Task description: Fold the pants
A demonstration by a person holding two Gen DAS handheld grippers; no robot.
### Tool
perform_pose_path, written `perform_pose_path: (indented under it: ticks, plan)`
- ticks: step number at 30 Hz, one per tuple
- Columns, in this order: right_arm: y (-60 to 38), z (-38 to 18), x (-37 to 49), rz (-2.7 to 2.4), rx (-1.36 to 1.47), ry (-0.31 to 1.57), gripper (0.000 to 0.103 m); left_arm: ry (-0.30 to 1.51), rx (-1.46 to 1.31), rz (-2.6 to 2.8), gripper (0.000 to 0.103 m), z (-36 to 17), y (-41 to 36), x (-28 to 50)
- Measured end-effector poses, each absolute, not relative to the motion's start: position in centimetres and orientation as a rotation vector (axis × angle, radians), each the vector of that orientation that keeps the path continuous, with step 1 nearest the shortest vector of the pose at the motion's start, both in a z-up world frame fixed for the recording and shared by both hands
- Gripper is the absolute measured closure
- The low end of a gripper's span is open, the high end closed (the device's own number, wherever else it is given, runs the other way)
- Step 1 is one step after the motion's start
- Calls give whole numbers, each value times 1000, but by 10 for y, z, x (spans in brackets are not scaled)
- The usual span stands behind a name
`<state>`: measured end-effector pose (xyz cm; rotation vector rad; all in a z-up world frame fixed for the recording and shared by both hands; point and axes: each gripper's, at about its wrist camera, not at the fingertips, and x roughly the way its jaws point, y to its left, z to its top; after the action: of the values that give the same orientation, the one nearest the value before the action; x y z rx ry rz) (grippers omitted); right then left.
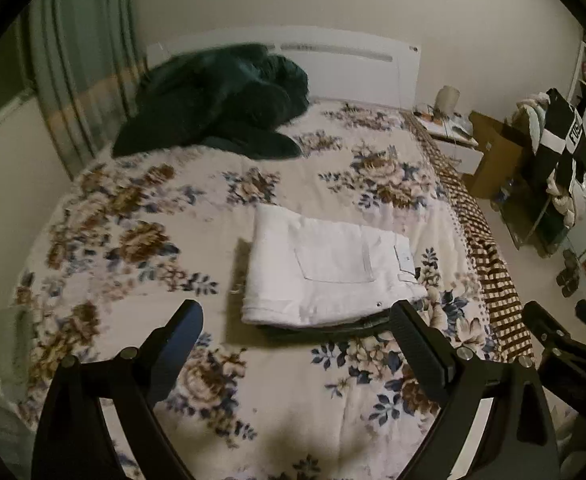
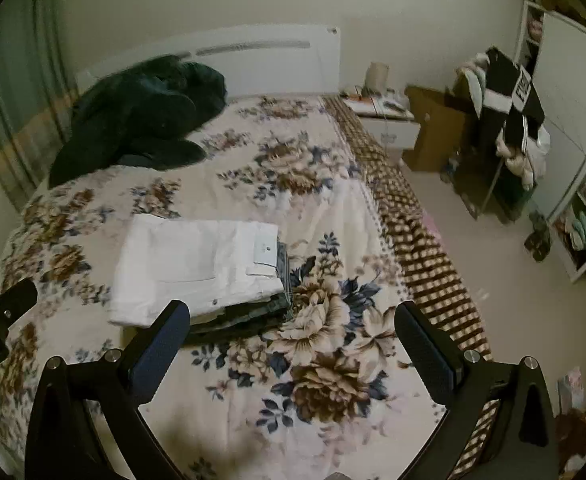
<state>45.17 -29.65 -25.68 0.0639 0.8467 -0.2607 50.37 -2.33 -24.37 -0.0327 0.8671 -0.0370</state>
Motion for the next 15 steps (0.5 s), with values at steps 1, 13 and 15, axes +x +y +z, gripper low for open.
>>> perform_pose_path:
  ticks: [1, 13, 15]
  plan:
    - [-294, -243, 438, -249, 57, 834, 0, 853, -33, -26, 8, -233, -25, 490]
    - [-275, -93, 259, -125, 26, 672, 0, 742, -68, 23, 8, -127, -35, 346]
    - [-272, -75, 235, -120, 16, 649, 0, 718, -62, 39, 8, -113, -34, 327]
